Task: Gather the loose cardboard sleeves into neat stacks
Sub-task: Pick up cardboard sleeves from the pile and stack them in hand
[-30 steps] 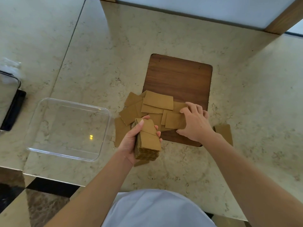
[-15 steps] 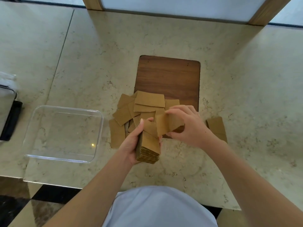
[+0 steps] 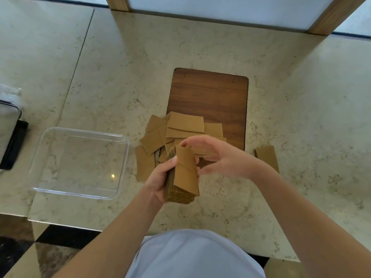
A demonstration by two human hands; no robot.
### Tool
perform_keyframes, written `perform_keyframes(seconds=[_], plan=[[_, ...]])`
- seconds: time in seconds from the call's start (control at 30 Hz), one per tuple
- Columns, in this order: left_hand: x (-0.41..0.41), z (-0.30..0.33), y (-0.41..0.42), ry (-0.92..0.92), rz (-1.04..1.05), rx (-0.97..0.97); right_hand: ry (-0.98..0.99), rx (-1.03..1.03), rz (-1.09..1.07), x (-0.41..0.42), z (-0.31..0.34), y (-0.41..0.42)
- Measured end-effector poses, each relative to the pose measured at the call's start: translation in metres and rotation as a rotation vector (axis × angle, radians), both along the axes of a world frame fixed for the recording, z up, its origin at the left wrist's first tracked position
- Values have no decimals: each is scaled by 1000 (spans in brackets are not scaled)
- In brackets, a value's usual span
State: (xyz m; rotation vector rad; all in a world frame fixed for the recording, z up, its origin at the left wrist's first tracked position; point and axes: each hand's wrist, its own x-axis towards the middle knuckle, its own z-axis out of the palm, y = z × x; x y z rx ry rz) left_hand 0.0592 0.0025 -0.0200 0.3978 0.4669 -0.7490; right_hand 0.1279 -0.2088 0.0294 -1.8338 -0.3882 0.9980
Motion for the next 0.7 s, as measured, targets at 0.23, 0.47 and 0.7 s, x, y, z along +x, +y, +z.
perform_keyframes(seconds=[0.23,0.47,0.7], plan=[[2,-10,5,56,105,-83,-439,-794,-179,4,-73,-11],[2,-13,9,162,87,-20,-579,-776,-130,2,-72,-17],[-5,-10,11,128,-11,-69,-285,-198,-112,8,-7,-27]])
